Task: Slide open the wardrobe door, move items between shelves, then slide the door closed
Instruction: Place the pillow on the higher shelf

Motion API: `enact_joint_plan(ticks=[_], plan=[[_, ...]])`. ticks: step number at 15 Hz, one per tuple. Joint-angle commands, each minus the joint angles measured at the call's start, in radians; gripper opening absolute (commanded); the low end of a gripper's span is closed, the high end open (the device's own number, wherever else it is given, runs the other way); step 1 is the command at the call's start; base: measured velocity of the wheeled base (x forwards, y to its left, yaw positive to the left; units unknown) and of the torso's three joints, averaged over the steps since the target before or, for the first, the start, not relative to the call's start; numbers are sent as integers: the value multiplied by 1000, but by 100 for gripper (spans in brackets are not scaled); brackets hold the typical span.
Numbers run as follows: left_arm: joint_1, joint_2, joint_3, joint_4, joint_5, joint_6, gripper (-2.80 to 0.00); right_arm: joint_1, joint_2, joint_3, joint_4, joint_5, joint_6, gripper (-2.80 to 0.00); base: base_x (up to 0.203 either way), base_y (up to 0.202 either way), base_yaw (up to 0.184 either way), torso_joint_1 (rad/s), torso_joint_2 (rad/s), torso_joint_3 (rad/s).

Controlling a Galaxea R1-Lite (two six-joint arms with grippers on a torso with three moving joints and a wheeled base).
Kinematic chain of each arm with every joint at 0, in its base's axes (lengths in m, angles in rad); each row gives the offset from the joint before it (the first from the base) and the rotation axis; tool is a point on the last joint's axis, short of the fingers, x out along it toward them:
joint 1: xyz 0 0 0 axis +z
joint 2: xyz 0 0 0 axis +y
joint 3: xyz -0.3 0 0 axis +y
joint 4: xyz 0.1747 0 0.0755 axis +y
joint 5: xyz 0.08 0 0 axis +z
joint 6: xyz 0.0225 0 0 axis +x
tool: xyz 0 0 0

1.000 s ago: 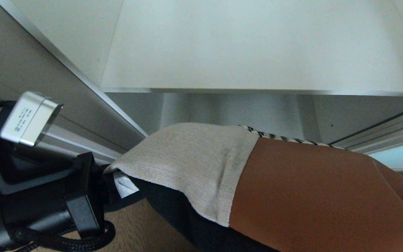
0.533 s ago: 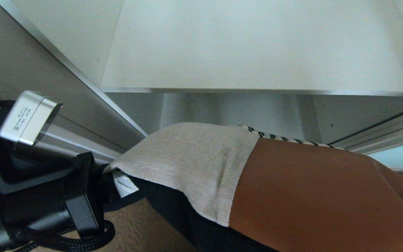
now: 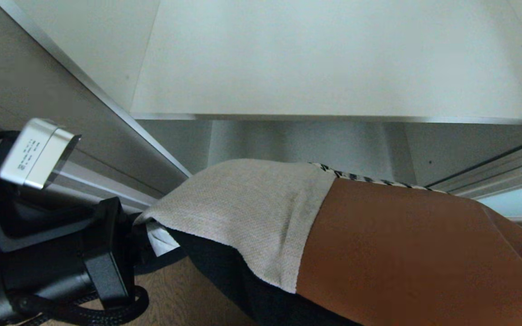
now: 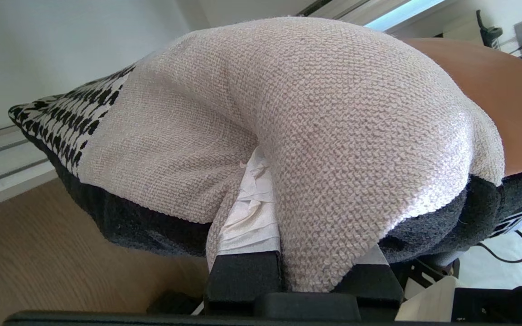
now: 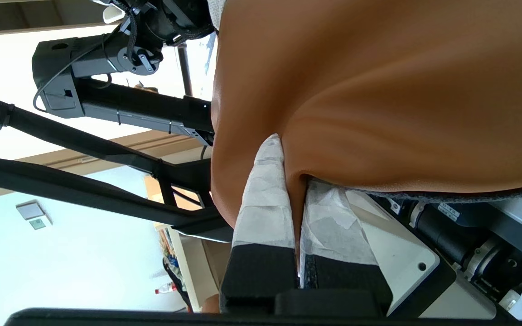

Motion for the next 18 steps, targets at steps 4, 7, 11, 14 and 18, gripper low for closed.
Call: enact_joint_plan(ticks=[4, 7, 11, 14, 18], plan=[[0, -2, -1, -3, -3, -2, -280, -1, -1, -2, 2, 1, 4, -280, -69, 0, 1, 3, 1, 1], [0, -2, 0, -3, -3, -2, -280, 0, -4, -2, 2, -3, 4, -280, -198, 0, 1, 1, 1, 5], [0, -3, 0, -3, -3, -2, -280, 1, -6, -4, 3, -3, 4, -280, -197, 0, 0, 2, 4, 3], [0, -1, 3, -4, -3, -2, -280, 0, -6, -4, 2, -2, 4, -280, -101, 0, 1, -3, 2, 2], [0, 9, -1, -2, -1, -6, -280, -1, -7, -4, 2, -5, 5, -280, 0, 0, 0, 0, 0, 0]])
